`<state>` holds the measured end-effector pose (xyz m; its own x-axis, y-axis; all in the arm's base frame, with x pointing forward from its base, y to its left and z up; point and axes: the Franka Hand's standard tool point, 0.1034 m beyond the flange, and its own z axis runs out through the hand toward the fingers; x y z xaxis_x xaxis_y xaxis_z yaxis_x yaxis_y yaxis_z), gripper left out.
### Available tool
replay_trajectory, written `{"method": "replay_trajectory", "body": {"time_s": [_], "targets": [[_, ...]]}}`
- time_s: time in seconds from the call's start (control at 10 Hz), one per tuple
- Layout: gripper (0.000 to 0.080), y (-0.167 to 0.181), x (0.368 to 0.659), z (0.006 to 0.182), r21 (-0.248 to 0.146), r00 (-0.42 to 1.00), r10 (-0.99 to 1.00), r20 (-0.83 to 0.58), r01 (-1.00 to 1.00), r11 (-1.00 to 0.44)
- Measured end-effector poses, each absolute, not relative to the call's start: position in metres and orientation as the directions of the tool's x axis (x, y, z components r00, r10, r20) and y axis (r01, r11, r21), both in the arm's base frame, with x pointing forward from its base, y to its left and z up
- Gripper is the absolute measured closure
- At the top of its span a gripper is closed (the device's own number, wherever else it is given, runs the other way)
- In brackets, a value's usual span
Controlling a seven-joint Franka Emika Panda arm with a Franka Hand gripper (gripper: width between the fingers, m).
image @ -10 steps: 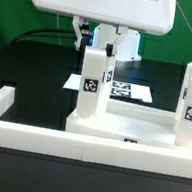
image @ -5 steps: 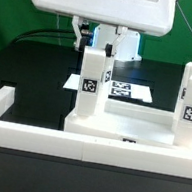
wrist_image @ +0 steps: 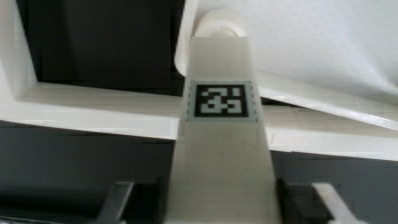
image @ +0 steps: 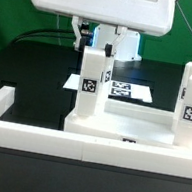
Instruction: Assemble desk
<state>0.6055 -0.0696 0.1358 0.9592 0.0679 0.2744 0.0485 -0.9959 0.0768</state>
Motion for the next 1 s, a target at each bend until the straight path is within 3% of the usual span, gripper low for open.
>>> {"method": "replay_trajectory", "body": {"time_s": [0.5, 1.0], "targets": [[0.0511, -0.0687, 0.6072, 0.136, 0.081, 0.955, 0.065, 0.289, 0.044, -0.996], [0.0511, -0.0673, 0.6078, 0.1354, 0.061, 0.942, -0.015, 0.335, -0.038, -0.997]]}}
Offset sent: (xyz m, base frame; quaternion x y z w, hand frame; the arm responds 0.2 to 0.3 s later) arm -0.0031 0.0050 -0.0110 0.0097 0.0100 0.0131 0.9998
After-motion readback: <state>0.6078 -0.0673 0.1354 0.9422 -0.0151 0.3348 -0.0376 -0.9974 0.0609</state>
